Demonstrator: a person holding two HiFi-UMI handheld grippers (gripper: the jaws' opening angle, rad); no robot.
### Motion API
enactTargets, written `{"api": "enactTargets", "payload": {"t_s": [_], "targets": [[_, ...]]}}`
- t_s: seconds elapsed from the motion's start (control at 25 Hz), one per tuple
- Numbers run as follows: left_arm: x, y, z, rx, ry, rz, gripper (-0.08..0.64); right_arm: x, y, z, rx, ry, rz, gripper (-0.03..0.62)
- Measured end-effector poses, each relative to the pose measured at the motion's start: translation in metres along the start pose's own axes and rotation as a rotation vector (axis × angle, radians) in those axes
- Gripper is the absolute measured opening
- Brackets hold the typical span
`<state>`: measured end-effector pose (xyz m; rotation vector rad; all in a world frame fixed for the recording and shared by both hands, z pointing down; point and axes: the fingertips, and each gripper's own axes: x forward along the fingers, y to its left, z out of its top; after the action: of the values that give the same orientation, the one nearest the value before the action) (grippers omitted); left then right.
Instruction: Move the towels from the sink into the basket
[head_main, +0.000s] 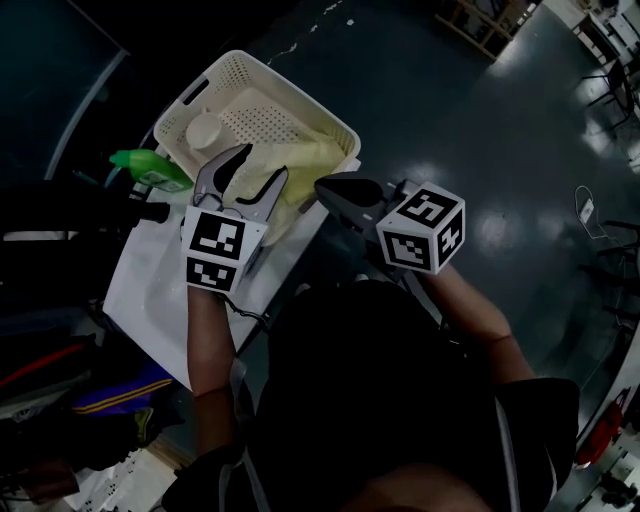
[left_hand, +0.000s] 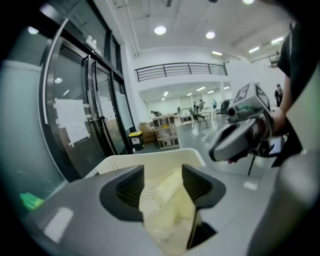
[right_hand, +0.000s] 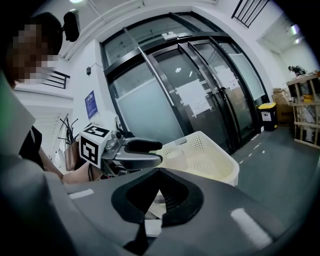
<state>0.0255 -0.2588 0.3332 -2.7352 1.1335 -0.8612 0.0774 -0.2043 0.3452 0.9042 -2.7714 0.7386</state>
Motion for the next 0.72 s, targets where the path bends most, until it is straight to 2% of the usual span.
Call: {"api": "enactTargets", "payload": {"t_s": [0.08, 0.12, 0.16, 0.24, 0.36, 0.56, 0.72], "targets": [[-0.009, 0.005, -0.001, 0.045, 0.011, 0.037, 0.239, 0.004, 0.004, 0.000, 0.000, 0.003, 0.008, 0.000], [-0.014, 0.007, 0.000, 0.039, -0.005, 0.045, 0.233, 0.006, 0.007, 0.000, -0.001, 0.003, 0.013, 0.000], [-0.019, 0.008, 0.002, 0.005, -0.033, 0.042, 0.221, 0.008, 0.009, 0.000, -0.003, 0.003, 0.018, 0.000], [-0.031, 0.011, 0.003, -0.110, -0.105, 0.031, 0.162, 0.014, 0.015, -0.002, -0.008, 0.006, 0.027, 0.000], [-0.050, 0.019, -0.002, -0.262, -0.186, 0.059, 0.022, 0.019, 0.024, -0.006, -0.014, 0.017, 0.037, -0.001], [-0.080, 0.028, -0.021, -0.356, -0.233, 0.140, 0.009, 0.023, 0.040, -0.009, -0.023, 0.020, 0.054, 0.000], [-0.102, 0.030, -0.042, -0.417, -0.236, 0.175, 0.009, 0.027, 0.058, -0.011, -0.036, 0.026, 0.080, 0.000]]}}
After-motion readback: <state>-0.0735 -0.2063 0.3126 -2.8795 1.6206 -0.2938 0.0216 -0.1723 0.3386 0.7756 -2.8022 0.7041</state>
